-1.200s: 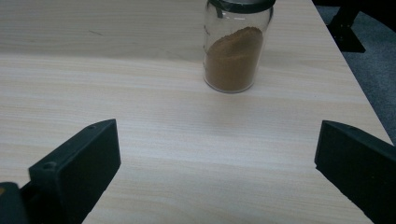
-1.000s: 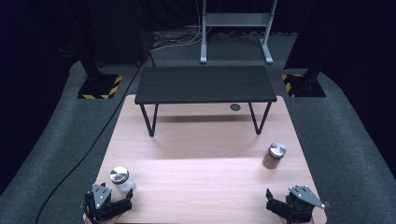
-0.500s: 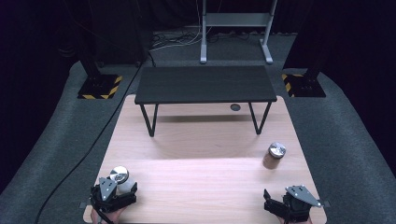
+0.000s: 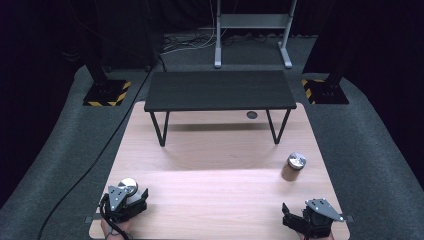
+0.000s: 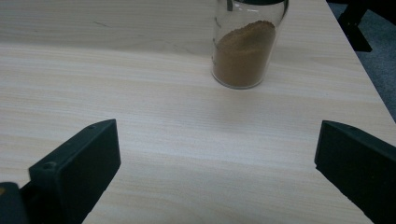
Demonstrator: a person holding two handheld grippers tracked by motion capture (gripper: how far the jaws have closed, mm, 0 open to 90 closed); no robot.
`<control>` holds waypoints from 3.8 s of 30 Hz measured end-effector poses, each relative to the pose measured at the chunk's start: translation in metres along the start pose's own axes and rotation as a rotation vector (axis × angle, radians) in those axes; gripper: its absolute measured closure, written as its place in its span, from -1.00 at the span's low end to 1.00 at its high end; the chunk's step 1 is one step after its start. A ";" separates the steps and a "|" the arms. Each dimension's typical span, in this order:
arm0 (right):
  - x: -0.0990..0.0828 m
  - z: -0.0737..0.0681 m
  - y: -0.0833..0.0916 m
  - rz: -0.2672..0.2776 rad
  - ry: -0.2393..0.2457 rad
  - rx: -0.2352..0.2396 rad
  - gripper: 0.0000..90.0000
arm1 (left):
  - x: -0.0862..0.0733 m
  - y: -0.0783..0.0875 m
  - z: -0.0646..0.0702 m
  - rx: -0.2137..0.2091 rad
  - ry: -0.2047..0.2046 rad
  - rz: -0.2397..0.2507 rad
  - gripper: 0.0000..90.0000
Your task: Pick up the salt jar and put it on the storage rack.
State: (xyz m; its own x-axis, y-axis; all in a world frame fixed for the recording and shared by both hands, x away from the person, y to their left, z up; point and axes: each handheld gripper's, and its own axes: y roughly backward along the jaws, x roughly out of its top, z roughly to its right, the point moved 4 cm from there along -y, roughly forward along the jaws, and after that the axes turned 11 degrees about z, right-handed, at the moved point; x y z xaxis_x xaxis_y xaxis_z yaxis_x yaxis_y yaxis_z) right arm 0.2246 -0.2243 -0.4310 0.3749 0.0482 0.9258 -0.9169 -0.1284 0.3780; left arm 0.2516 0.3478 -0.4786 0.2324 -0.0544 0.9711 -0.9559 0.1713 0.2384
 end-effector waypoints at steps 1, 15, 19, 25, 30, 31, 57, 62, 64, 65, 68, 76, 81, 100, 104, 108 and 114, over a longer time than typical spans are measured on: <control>0.000 0.000 0.000 0.000 0.001 0.002 -1.00 | -0.001 0.001 -0.002 -0.004 0.007 0.007 -0.38; 0.000 0.001 0.000 -0.004 0.000 0.003 -1.00 | 0.000 0.002 -0.004 -0.019 0.020 0.004 -0.32; -0.001 0.002 0.000 -0.001 -0.003 0.001 -1.00 | 0.001 0.002 -0.005 -0.025 0.027 0.003 -0.31; 0.000 0.002 0.001 0.002 -0.001 -0.003 -1.00 | 0.005 0.005 -0.005 -0.039 0.028 0.016 -0.31; -0.001 0.002 -0.001 -0.005 -0.002 0.003 -1.00 | 0.011 0.007 -0.004 -0.049 0.021 0.025 -0.31; -0.001 0.001 -0.001 -0.005 -0.001 0.004 -1.00 | 0.012 0.007 -0.004 -0.052 0.019 0.026 -0.31; 0.001 0.004 0.002 -0.004 -0.003 0.001 -1.00 | 0.046 -0.010 0.008 -0.140 -0.014 0.028 -0.31; 0.001 0.004 0.002 -0.003 -0.004 0.000 -1.00 | 0.051 -0.014 0.010 -0.153 -0.022 0.028 -0.31; 0.001 0.004 0.002 -0.005 -0.002 0.002 -1.00 | 0.054 -0.016 0.011 -0.159 -0.025 0.028 -0.31; 0.001 0.004 0.001 -0.006 -0.002 0.003 -1.00 | 0.055 -0.017 0.011 -0.162 -0.027 0.026 -0.31; 0.001 0.004 0.001 -0.009 -0.002 0.006 -1.00 | 0.061 -0.022 0.013 -0.175 -0.035 0.024 -0.32; 0.002 0.004 0.001 -0.011 0.000 0.004 -1.00 | 0.072 -0.035 0.019 -0.208 -0.043 0.025 -0.31; 0.002 0.005 0.002 -0.011 -0.002 0.005 -1.00 | 0.079 -0.044 0.023 -0.229 -0.048 0.018 -0.31; 0.002 0.006 0.001 -0.016 0.001 0.010 -1.00 | 0.111 -0.075 0.033 -0.284 -0.084 0.020 -0.31; 0.002 0.006 0.000 -0.024 0.004 0.013 -1.00 | 0.115 -0.080 0.035 -0.286 -0.089 0.019 -0.31; 0.002 0.006 -0.001 -0.024 0.004 0.014 -1.00 | 0.122 -0.088 0.037 -0.293 -0.101 0.015 -0.31; 0.002 0.005 -0.001 -0.026 0.006 0.016 -1.00 | 0.130 -0.095 0.037 -0.303 -0.099 0.015 -0.31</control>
State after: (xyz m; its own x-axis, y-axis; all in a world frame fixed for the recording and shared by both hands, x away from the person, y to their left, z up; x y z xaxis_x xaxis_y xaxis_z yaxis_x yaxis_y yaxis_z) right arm 0.2269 -0.2291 -0.4291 0.3977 0.0576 0.9157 -0.9045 -0.1429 0.4019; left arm 0.3658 0.2881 -0.3759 0.1858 -0.1427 0.9722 -0.8589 0.4570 0.2312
